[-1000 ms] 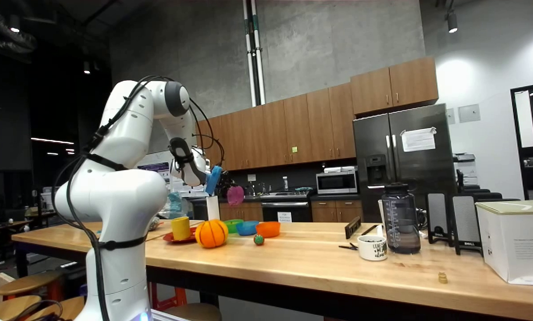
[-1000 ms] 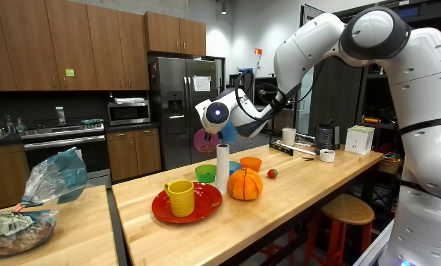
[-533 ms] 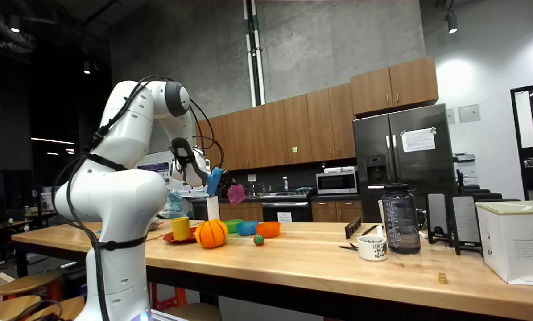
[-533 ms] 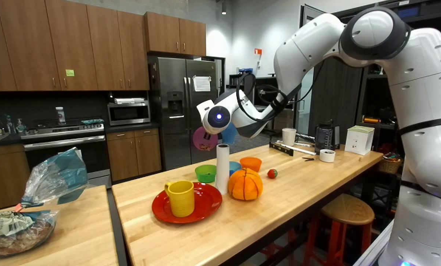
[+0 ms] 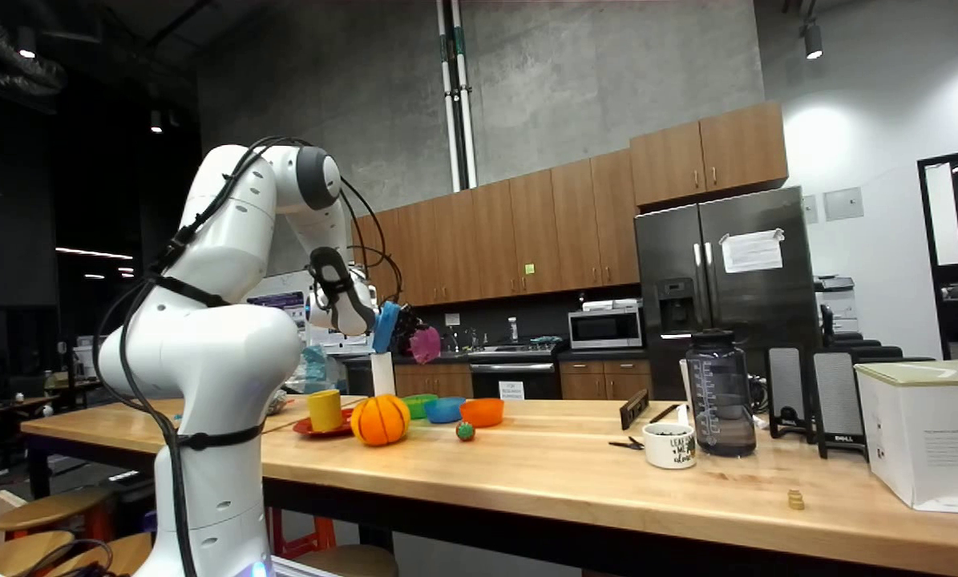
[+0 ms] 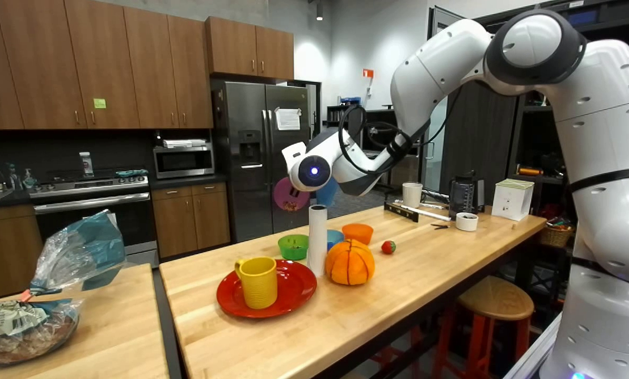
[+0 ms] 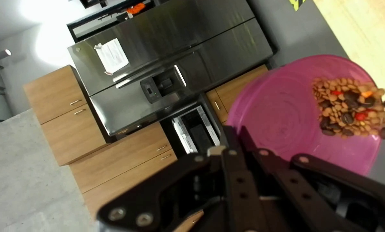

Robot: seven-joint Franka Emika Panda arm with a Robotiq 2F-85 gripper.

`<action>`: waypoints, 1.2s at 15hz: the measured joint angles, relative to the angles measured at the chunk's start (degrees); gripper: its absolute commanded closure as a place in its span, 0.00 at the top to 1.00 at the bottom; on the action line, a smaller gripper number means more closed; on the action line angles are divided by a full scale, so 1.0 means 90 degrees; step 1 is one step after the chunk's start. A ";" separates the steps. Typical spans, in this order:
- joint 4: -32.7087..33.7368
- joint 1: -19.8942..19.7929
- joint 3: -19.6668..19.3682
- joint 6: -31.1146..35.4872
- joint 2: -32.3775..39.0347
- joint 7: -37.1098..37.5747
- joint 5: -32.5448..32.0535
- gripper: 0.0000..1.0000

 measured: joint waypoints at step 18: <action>-0.0063 0.0000 0.0069 -0.0522 0.0000 0.0458 -0.0994 0.01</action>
